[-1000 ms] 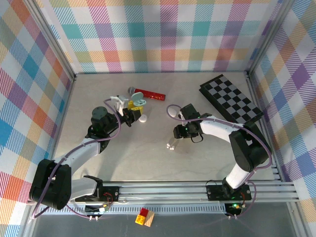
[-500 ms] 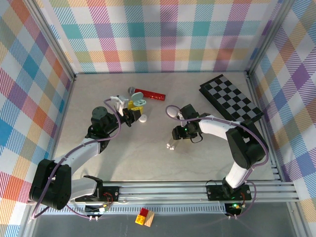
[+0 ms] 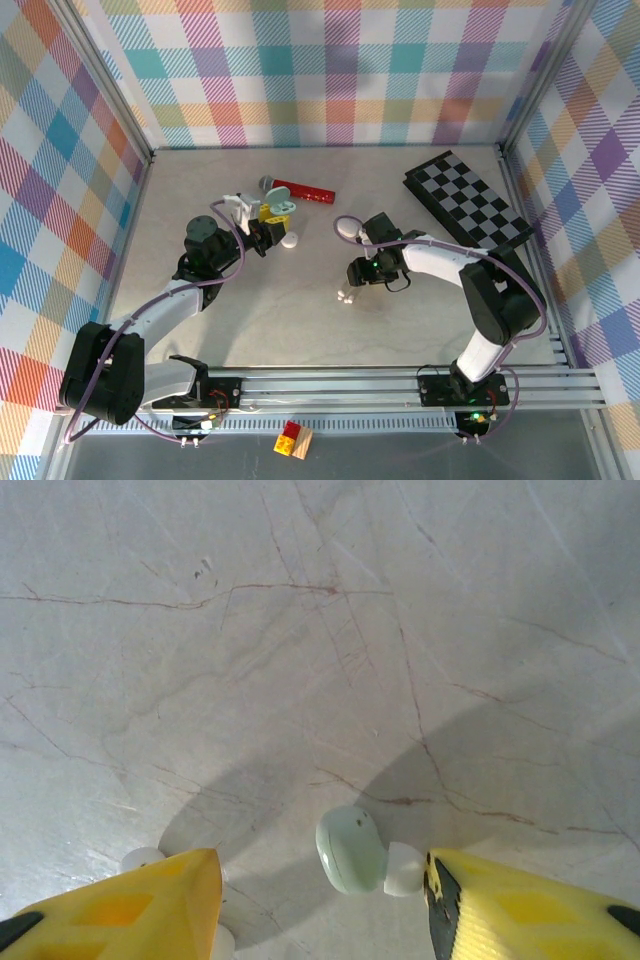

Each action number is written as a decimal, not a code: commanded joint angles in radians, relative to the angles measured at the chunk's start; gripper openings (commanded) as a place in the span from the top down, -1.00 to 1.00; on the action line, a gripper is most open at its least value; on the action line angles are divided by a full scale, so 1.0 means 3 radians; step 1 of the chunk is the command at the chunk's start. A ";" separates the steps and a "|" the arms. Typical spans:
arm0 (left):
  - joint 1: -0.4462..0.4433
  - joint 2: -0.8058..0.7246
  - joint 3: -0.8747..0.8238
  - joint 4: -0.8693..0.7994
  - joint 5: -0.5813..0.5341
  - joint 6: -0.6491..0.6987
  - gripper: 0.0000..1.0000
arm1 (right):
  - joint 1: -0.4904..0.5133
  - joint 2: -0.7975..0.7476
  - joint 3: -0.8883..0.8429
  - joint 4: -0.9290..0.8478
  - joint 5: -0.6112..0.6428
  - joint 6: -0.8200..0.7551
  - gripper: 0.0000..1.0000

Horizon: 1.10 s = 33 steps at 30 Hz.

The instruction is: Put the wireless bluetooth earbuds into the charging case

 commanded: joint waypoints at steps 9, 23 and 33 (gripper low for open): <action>0.0097 -0.0002 0.0014 0.0062 -0.0154 -0.0019 0.26 | 0.0511 -0.0077 0.0437 -0.0766 0.1529 -0.0149 -0.09; 0.0326 -0.0067 0.0044 0.0001 -0.0253 -0.0128 0.26 | 0.1149 0.0800 0.1151 -0.1409 0.2574 -0.0082 0.26; 0.0332 -0.0056 0.0065 -0.0036 -0.0223 -0.0112 0.26 | 0.1165 0.0951 0.1175 -0.1391 0.2618 -0.0107 0.35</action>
